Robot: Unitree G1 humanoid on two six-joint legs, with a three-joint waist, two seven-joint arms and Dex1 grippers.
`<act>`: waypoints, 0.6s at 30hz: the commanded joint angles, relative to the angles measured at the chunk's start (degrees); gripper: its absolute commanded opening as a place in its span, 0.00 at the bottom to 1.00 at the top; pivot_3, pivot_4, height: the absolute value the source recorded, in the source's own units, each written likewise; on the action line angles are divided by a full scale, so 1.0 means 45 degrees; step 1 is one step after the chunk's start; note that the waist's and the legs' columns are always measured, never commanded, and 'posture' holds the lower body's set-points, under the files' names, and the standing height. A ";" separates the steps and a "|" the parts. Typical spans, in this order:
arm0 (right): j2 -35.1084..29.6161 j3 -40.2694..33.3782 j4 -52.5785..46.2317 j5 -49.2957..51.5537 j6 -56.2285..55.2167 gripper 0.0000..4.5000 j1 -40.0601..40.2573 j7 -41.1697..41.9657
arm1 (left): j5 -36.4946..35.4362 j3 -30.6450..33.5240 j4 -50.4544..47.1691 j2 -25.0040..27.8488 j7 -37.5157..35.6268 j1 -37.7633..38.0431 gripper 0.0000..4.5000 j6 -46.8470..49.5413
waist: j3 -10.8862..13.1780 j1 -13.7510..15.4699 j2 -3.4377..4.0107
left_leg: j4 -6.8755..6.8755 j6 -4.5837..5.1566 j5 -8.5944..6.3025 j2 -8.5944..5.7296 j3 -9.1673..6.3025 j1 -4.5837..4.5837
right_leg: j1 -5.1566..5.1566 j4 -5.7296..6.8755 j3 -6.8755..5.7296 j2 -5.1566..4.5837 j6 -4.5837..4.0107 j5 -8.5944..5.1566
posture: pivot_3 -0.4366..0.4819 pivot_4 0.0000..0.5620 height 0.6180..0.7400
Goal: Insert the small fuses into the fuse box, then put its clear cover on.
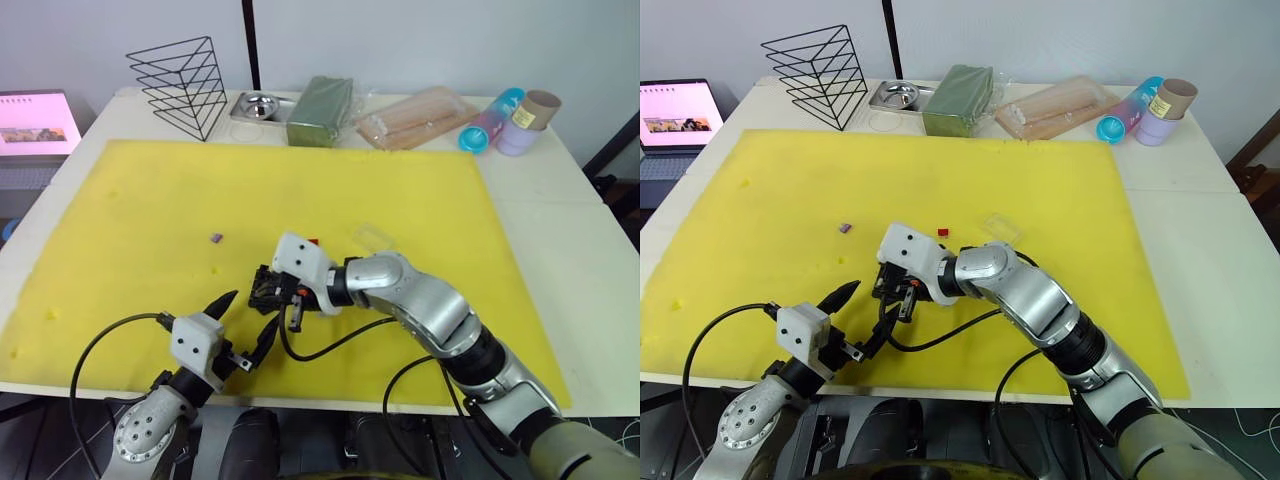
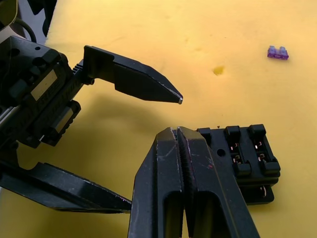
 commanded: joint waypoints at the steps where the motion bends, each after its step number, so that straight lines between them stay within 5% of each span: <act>1: -0.0058 0.0161 0.0108 -0.0055 0.0057 0.01 0.0252 0.0018 | 0.0057 0.0022 -0.0033 -0.0001 -0.0088 0.0168 1.00 -0.0440 | 0.0000 0.0002 0.0000 | 0.0000 0.0000 0.0000 0.0000 0.0000 0.0000 | 0.0000 0.0000 0.0000 0.0000 0.0000 0.0000 | 0.48 0.27 1.00; 18: -0.0188 0.0419 0.1417 -0.0401 -0.0341 0.01 0.0539 -0.0019 | 0.0033 0.0128 0.0666 -0.0026 -0.0285 0.0248 1.00 -0.1280 | -0.0021 0.0006 -0.0004 | 0.0001 0.0000 0.0000 -0.0001 0.0002 0.0007 | 0.0006 0.0000 0.0000 -0.0001 -0.0001 -0.0001 | 0.48 0.27 1.00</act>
